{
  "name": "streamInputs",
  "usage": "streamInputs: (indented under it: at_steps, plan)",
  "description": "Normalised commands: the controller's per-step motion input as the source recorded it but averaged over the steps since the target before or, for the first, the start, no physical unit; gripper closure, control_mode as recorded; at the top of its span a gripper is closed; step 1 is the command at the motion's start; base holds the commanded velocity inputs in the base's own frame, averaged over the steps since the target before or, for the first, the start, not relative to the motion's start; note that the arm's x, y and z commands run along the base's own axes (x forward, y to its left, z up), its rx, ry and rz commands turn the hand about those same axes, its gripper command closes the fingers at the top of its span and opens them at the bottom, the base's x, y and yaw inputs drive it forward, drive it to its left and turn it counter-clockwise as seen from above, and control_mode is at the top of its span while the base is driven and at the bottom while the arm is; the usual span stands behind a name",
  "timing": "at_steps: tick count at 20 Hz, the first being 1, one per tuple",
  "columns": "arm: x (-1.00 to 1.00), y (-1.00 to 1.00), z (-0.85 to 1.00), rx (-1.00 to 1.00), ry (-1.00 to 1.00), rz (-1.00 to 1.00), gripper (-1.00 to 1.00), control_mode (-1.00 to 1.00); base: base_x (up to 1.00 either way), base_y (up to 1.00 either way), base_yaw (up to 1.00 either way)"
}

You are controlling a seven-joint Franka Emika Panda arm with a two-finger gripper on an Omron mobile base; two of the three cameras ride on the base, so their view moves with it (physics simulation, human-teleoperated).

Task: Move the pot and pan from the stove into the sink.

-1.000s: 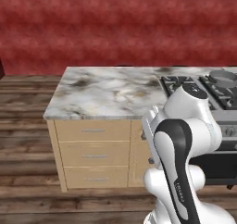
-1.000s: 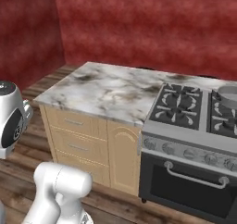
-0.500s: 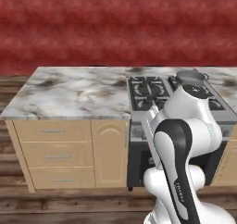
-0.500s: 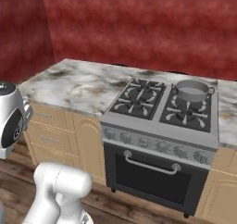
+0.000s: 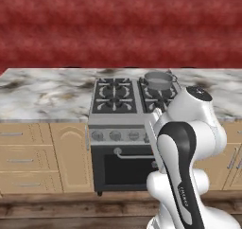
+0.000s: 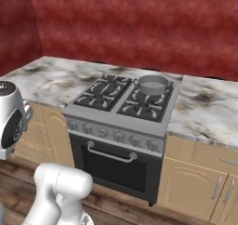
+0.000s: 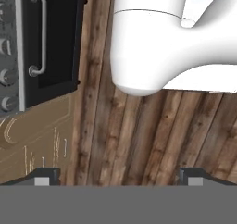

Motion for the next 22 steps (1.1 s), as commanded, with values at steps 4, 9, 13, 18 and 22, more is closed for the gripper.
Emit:
streamInputs:
  at_steps: [4, 9, 13, 18, 22]
  plan:
    - [0.00, 0.00, 0.00, 0.00, 0.00, 0.00, -1.00, 1.00, 0.00, -0.86, 0.00]
    - [0.00, 0.00, 0.00, 0.00, 0.00, 0.00, -1.00, 1.00, 0.00, -0.75, 0.00]
    - [0.00, 0.00, 0.00, 0.00, 0.00, 0.00, -1.00, 1.00, 0.00, -0.38, 0.00]
    - [0.00, 0.00, 0.00, 0.00, 0.00, 0.00, -1.00, 1.00, 0.05, 0.00, 0.00]
    - [0.00, 0.00, 0.00, 0.00, 0.00, 0.00, -1.00, 1.00, 0.46, 0.00, -0.02]
